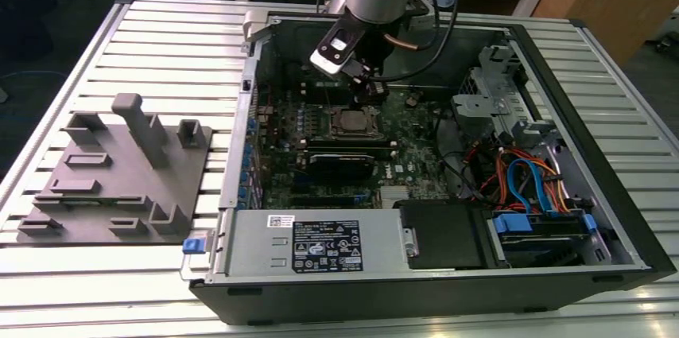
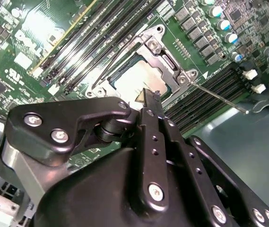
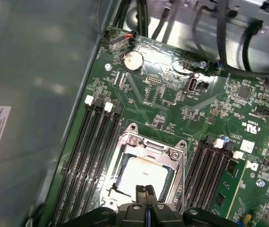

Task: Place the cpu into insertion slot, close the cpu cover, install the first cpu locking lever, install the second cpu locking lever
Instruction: 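Install the first cpu locking lever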

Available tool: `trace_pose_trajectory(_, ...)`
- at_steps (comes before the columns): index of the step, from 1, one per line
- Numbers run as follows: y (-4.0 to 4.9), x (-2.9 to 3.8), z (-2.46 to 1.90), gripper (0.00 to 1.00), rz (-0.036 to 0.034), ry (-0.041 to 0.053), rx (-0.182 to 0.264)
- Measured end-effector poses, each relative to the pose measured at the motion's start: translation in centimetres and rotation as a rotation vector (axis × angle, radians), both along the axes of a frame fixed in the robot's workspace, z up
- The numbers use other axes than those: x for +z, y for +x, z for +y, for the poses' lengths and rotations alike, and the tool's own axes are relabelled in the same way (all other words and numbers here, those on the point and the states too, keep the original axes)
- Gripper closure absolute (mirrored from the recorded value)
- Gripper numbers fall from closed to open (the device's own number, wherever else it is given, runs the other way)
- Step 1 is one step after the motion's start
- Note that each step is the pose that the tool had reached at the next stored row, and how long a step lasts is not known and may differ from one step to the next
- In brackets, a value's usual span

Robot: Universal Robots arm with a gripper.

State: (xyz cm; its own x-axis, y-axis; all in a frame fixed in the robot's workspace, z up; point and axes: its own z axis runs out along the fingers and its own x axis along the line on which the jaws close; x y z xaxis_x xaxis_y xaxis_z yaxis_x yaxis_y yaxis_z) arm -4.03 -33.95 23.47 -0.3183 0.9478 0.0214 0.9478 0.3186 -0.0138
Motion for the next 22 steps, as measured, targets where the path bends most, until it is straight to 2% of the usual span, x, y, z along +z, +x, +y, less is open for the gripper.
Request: trace_pose_trajectory(22, 0.00, 0.00, 0.00, 0.90, 0.0000, 0.0001, 0.156)
